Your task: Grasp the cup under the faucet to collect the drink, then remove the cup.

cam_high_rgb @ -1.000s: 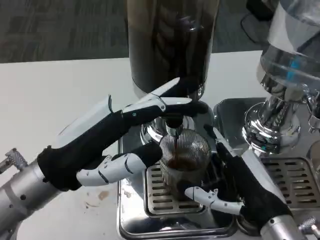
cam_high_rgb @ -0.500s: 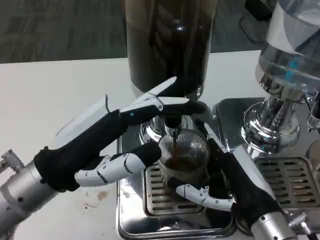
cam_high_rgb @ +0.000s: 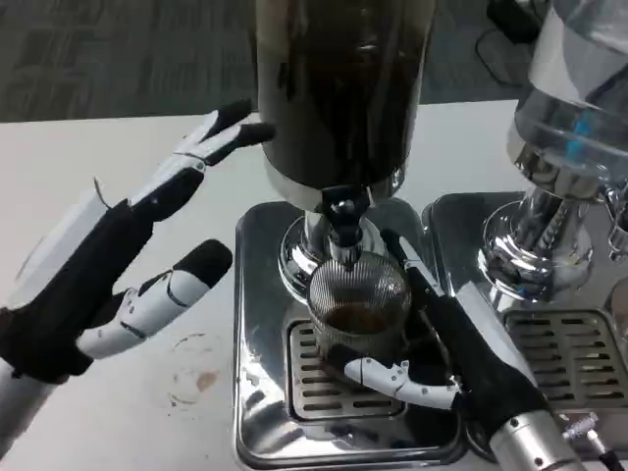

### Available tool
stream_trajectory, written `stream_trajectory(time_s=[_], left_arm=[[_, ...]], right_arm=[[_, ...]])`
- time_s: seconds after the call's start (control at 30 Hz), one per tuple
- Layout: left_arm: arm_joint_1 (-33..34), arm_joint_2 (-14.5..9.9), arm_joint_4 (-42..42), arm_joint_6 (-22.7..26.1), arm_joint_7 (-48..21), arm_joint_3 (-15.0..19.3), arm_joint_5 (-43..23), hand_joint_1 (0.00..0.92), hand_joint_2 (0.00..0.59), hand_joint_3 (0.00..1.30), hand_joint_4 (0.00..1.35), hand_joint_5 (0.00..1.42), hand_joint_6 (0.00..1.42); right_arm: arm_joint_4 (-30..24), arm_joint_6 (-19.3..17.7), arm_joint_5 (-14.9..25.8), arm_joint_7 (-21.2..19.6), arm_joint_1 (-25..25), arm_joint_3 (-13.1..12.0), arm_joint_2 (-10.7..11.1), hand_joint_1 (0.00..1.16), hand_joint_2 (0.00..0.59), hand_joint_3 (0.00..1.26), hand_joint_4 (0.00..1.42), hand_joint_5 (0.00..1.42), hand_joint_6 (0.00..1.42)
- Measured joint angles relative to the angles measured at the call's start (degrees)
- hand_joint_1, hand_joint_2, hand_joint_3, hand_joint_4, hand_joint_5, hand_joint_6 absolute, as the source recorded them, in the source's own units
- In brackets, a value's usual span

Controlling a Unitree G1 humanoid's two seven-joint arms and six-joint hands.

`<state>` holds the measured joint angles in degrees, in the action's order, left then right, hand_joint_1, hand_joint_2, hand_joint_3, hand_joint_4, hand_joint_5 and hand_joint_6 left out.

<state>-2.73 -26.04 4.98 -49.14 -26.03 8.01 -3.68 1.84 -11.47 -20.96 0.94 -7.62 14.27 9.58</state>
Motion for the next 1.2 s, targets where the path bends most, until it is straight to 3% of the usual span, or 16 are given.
stream_trajectory(time_s=[0.33, 0.5, 1.2], left_arm=[[-6.3, 2.8, -0.2, -0.2, 10.8, 7.4, 6.3, 0.000, 0.221, 0.00, 0.00, 0.00, 0.00], [-9.6, 4.1, 0.2, -0.2, 14.5, 9.3, 8.9, 0.000, 0.220, 0.00, 0.00, 0.00, 0.00], [-16.2, 4.0, 5.9, -0.1, 19.6, 9.5, 13.1, 0.000, 0.226, 0.01, 0.00, 0.00, 0.00]], right_arm=[[0.6, -1.9, 0.4, -0.2, -0.1, 0.0, 0.0, 0.72, 0.139, 0.00, 0.00, 0.05, 0.22], [0.6, -2.9, 0.6, -0.8, -0.9, -0.1, 0.0, 0.73, 0.142, 0.00, 0.00, 0.07, 0.23], [1.0, -3.6, 1.3, -1.0, -1.6, 1.5, -0.8, 0.78, 0.124, 0.00, 0.05, 0.15, 0.34]])
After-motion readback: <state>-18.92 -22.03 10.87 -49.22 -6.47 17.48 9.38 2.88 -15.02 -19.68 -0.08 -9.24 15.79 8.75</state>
